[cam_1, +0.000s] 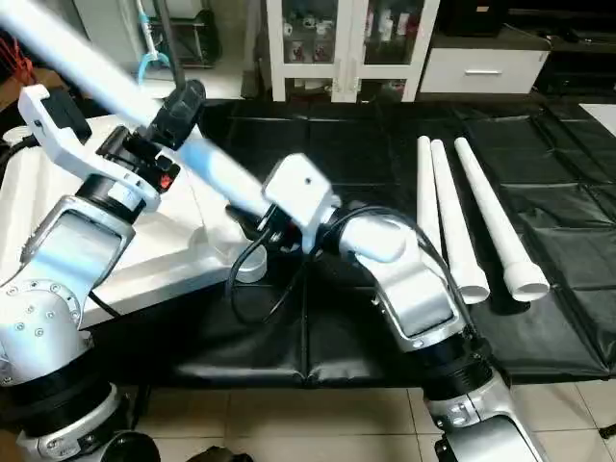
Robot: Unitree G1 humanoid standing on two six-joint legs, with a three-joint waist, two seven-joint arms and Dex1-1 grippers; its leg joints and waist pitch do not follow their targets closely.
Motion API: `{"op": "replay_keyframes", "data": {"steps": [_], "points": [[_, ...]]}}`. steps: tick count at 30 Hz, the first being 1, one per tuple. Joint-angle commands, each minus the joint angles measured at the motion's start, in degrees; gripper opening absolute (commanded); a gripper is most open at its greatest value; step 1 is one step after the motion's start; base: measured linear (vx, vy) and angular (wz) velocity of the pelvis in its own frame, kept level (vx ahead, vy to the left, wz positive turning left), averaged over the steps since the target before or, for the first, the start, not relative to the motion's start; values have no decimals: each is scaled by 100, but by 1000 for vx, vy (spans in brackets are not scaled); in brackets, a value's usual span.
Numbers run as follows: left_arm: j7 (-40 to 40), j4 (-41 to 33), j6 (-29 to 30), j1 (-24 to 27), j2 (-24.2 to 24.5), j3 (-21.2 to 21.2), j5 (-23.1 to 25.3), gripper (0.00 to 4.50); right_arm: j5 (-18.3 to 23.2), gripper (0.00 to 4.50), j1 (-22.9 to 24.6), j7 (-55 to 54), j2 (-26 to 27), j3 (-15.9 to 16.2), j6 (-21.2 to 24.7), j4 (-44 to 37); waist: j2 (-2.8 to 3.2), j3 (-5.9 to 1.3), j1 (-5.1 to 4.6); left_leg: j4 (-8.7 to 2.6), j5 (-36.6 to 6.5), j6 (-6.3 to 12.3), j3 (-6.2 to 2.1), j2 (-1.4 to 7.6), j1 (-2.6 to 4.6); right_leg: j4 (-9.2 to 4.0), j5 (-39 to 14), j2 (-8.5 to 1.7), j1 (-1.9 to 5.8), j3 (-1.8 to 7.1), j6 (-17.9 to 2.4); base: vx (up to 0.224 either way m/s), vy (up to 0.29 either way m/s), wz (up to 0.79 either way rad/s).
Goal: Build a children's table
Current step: Pick table leg
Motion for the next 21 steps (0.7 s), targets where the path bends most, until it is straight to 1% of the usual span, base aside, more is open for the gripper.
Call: {"op": "replay_keyframes", "data": {"steps": [1, 4, 5, 6, 8, 10, 11, 18, 21], "points": [[102, -2, 39, -58, -4, 36, -57, 450, 15, 189, -51, 40, 11, -26, -91, -162, -53, -388, -4, -485, -1386, 51, -215, 444, 240, -394, -179, -248, 154, 121, -1291, 0, 0, 0], [166, 14, 23, -73, -24, 109, -173, 450, -13, 189, -42, 116, -15, -17, -104, -180, -64, -385, -4, -483, -1404, 17, -215, 439, 235, -397, -205, -253, 156, 127, -1260, 0, 0, 0], [219, 21, 14, -75, -5, 118, -253, 422, -21, 189, -33, 150, -36, -3, -109, -190, -61, -387, -2, -481, -1378, 14, -217, 437, 230, -394, -183, -254, 158, 127, -1261, 0, 0, 0], [270, 27, -7, -81, 12, 131, -351, 415, -48, 189, -18, 177, -67, 25, -134, -199, -71, -388, -5, -477, -1364, 24, -213, 435, 230, -397, -171, -254, 161, 127, -1257, 0, 0, 0], [298, 32, -25, -83, 26, 144, -421, 409, -64, 189, -9, 178, -75, 40, -144, -200, -63, -394, 0, -474, -1315, 36, -214, 435, 234, -391, -133, -248, 156, 127, -1259, 0, 0, 0], [318, 34, -46, -84, 14, 162, -462, 379, -79, 189, -11, 162, -76, 35, -148, -190, -51, -391, 2, -475, -1301, 39, -215, 435, 231, -387, -116, -248, 155, 125, -1268, 0, 0, 0], [336, 37, -72, -87, 4, 178, -494, 379, -107, 189, -19, 134, -75, 25, -163, -169, -57, -389, -2, -475, -1323, 36, -213, 437, 232, -391, -128, -247, 155, 126, -1263, 0, 0, 0], [450, 44, -97, -66, 89, 151, -652, 315, -243, 189, -82, 24, -41, -21, -221, -45, -47, -394, -2, -473, -1318, 15, -214, 432, 240, -384, -101, -239, 152, 122, -1249, 0, 0, 0], [497, 34, -88, -40, 98, 148, -662, 286, -250, 189, -76, 2, -32, -26, -214, -46, -57, -393, -3, -473, -1310, 7, -214, 432, 237, -384, -72, -240, 158, 124, -1239, 0, 0, 0]]}}
